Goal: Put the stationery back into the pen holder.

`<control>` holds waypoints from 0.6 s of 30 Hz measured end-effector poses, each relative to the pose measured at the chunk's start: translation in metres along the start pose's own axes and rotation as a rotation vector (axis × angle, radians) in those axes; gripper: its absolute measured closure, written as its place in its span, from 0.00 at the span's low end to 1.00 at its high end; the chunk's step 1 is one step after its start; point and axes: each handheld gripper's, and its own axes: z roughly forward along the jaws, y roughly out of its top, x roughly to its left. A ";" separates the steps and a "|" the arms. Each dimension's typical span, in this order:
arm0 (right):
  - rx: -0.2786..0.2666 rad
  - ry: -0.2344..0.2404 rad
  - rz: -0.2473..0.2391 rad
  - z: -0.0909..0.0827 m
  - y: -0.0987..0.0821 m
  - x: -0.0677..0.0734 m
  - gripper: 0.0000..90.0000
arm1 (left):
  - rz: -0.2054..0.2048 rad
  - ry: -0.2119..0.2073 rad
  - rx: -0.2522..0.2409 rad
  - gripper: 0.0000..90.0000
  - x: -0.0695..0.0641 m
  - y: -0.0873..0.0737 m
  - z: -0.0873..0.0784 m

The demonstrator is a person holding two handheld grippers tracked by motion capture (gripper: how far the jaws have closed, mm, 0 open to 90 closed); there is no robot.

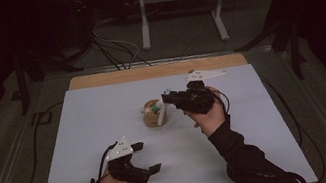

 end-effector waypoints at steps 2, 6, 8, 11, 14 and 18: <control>0.000 -0.005 -0.002 0.002 0.002 -0.001 0.87 | 0.004 0.000 -0.003 0.00 0.000 0.000 0.000; -0.005 -0.020 -0.011 0.007 0.005 -0.003 0.87 | 0.003 -0.001 -0.005 0.00 0.000 0.000 0.000; -0.006 -0.035 -0.025 0.010 0.007 -0.003 0.87 | 0.002 -0.002 -0.005 0.00 0.000 0.000 0.000; -0.008 -0.048 -0.035 0.015 0.010 -0.004 0.87 | 0.001 -0.003 -0.005 0.00 -0.001 0.000 0.000; -0.007 -0.065 -0.049 0.020 0.013 -0.005 0.87 | 0.003 -0.001 -0.005 0.00 -0.001 0.000 0.000; -0.005 -0.082 -0.064 0.026 0.014 -0.007 0.87 | 0.000 -0.003 -0.003 0.00 0.000 0.000 -0.001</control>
